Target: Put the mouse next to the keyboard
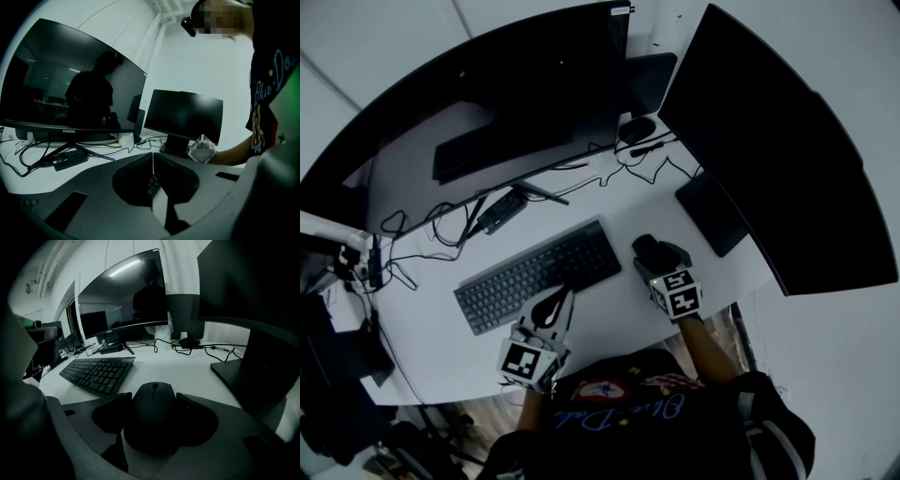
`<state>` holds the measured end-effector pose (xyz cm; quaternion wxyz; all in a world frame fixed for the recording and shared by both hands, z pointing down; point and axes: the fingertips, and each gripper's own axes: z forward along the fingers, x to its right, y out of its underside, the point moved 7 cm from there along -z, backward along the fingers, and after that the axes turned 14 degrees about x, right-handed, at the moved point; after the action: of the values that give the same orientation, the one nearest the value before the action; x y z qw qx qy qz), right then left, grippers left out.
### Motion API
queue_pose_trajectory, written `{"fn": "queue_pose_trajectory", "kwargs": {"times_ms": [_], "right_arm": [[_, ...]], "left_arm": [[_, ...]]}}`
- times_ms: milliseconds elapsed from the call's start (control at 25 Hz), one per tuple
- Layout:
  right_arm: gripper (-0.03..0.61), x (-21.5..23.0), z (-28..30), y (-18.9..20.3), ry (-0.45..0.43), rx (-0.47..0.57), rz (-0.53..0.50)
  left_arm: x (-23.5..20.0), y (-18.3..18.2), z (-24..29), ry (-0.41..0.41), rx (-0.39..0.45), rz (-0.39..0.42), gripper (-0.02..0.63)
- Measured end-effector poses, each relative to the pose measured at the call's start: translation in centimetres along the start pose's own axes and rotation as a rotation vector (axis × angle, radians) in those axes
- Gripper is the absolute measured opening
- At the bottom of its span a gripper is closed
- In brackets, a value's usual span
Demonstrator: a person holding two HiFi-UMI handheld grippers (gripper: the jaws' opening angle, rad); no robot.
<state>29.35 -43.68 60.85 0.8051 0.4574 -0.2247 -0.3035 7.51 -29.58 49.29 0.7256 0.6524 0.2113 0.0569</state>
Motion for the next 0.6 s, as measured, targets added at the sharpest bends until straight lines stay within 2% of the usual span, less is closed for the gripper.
{"fn": "queue_pose_trajectory", "kwargs": {"times_ms": [600], "right_arm": [[0.291, -0.4, 0.3, 0.4, -0.008, -0.043, -0.046]], "left_arm": [[-0.6, -0.6, -1.3, -0.021, 0.036, 0.006, 0.003]]}}
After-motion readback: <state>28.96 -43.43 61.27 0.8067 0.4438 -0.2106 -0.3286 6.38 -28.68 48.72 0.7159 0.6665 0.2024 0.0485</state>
